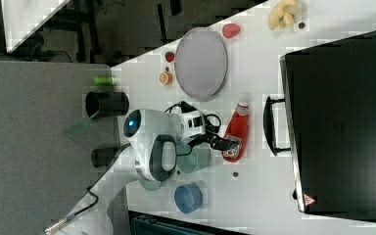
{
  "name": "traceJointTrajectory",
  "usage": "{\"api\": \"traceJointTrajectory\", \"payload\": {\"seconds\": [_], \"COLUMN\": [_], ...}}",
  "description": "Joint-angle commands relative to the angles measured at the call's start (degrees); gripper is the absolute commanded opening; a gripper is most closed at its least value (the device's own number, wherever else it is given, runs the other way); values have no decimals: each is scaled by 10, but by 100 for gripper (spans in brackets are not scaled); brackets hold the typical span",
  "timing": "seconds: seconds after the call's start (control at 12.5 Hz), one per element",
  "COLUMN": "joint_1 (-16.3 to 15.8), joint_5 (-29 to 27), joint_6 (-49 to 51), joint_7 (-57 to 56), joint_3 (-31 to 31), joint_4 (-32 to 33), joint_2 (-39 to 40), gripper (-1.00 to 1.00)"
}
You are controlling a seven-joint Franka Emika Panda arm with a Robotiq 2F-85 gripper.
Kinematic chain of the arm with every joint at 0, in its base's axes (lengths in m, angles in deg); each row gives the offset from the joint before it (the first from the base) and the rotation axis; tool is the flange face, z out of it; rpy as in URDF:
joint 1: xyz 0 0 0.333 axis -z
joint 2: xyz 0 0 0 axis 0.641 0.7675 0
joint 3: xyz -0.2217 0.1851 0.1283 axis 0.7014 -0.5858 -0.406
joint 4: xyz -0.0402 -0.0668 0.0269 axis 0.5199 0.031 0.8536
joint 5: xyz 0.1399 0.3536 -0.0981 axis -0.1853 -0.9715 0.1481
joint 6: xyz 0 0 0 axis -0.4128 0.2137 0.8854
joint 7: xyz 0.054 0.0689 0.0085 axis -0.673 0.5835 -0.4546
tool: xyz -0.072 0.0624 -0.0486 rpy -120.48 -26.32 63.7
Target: Pick ketchup from strainer and place it on the table
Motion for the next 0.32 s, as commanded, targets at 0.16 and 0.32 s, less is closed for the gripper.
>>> {"api": "traceJointTrajectory", "payload": {"seconds": [0.16, 0.32], "joint_1": [-5, -5], "joint_5": [-31, -54], "joint_6": [5, 65], "joint_7": [9, 30], "joint_3": [-22, -30], "joint_4": [-50, -83], "joint_2": [-94, -125], "gripper": [100, 100]}}
